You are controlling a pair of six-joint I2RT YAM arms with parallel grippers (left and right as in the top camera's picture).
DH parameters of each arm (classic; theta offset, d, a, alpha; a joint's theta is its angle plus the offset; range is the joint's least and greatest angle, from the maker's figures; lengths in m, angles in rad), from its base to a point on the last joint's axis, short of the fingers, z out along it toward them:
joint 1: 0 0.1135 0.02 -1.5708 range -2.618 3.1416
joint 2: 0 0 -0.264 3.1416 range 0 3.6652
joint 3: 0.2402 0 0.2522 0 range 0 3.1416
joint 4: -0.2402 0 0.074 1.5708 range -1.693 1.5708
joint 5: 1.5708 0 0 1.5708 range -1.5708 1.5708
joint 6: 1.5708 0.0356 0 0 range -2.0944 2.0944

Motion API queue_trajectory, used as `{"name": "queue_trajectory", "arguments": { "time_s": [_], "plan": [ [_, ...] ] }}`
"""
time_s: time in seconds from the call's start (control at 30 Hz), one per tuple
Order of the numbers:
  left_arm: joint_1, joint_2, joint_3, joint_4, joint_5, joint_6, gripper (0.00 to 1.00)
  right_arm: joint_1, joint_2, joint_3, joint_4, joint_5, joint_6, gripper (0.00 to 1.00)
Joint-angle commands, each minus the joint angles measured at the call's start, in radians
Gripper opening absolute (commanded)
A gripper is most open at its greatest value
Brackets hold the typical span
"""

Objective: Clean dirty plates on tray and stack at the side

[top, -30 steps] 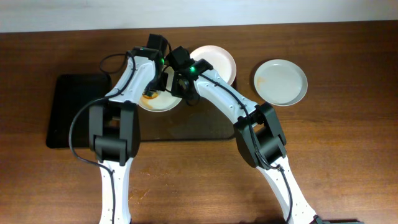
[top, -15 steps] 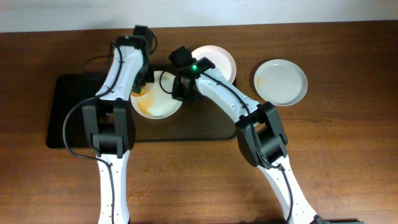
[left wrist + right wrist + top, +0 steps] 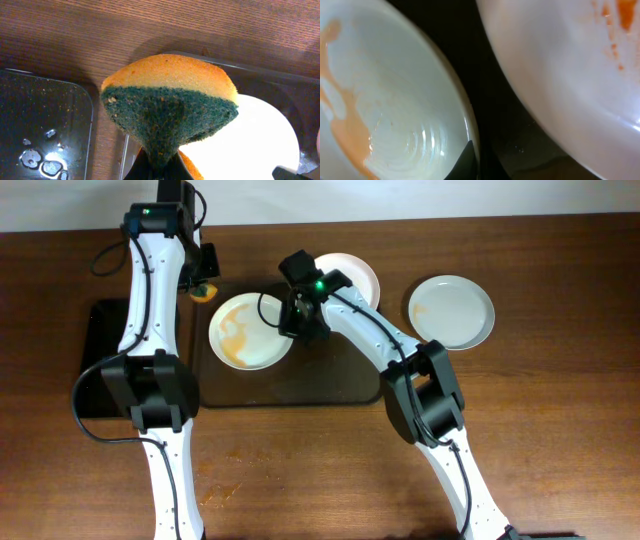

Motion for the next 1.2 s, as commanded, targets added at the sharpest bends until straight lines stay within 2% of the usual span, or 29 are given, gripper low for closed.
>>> {"name": "queue_trajectory", "arguments": {
  "time_s": [0.0, 0.1, 0.2, 0.23, 0.5, 0.63, 0.83, 1.0, 1.07, 1.17],
  "plan": [
    [0.000, -0.001, 0.006, 0.001, 0.014, 0.021, 0.01, -0.009, -0.038, 0.025, -0.064, -0.005, -0.119, 0.04],
    [0.000, -0.001, 0.004, 0.003, 0.014, 0.021, 0.01, -0.005, -0.143, 0.031, -0.161, 0.179, -0.170, 0.04],
    [0.000, -0.001, 0.004, 0.025, 0.014, 0.021, 0.01, 0.033, -0.262, 0.031, -0.239, 0.558, -0.212, 0.04],
    [0.000, -0.001, 0.004, 0.029, 0.014, 0.021, 0.01, 0.049, -0.278, 0.031, -0.240, 0.624, -0.233, 0.04],
    [0.000, -0.001, 0.004, 0.041, 0.012, 0.021, 0.00, 0.253, -0.298, 0.030, -0.269, 1.293, -0.247, 0.04],
    [0.000, -0.001, 0.004, 0.048, 0.011, 0.021, 0.01, 0.325, -0.298, 0.030, -0.284, 1.469, -0.247, 0.04],
    [0.000, -0.001, 0.004, 0.040, 0.011, 0.020, 0.01, 0.376, -0.298, 0.030, -0.296, 1.594, -0.247, 0.04],
    [0.000, -0.001, 0.004, 0.021, 0.011, 0.020, 0.00, 0.386, -0.298, 0.030, -0.308, 1.584, -0.243, 0.04],
    [0.000, -0.001, 0.004, 0.021, 0.011, 0.020, 0.00, 0.379, -0.298, 0.030, -0.307, 1.532, -0.233, 0.04],
    [0.000, -0.001, 0.004, 0.021, 0.011, 0.020, 0.01, 0.303, -0.298, 0.030, -0.309, 1.224, -0.190, 0.04]
  ]
}}
